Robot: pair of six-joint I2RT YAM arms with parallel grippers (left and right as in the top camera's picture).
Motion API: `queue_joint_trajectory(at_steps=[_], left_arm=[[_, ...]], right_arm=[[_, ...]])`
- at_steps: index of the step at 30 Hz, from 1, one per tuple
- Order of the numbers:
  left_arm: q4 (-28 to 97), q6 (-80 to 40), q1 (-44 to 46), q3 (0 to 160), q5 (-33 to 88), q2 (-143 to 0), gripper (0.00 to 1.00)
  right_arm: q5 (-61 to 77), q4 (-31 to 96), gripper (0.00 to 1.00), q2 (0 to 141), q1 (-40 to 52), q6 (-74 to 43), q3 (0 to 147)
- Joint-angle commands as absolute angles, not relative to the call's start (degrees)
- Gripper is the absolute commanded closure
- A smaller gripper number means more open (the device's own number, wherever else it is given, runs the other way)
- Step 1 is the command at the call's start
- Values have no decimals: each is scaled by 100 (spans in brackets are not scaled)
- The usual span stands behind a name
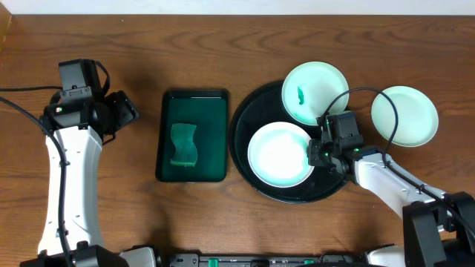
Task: Clean dirty plates on tray and stack at the side
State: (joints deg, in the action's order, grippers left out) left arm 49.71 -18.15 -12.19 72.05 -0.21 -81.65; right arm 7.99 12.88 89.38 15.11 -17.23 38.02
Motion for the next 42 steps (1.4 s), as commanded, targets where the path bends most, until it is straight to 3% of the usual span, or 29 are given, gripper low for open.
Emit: queue_joint_trajectory(at_steps=[1,6,24,42], left_arm=[[4993,-1824,-1236,7266,-69,-8160,21],[4993,-1824,-1236,7266,-69,-8160,21],[4993,-1824,-1236,7266,-69,-8160,21],[4993,-1824,-1236,7266,-69,-8160,21]], right_arm=[[821,1280,85,9096,1546,-1754,3739],[825,1282,99,9094,1546,-1754,3743],[974,1798,99,8106,1492,-1870,3793],[996,3485,99,7948,1317,-2104,5544]])
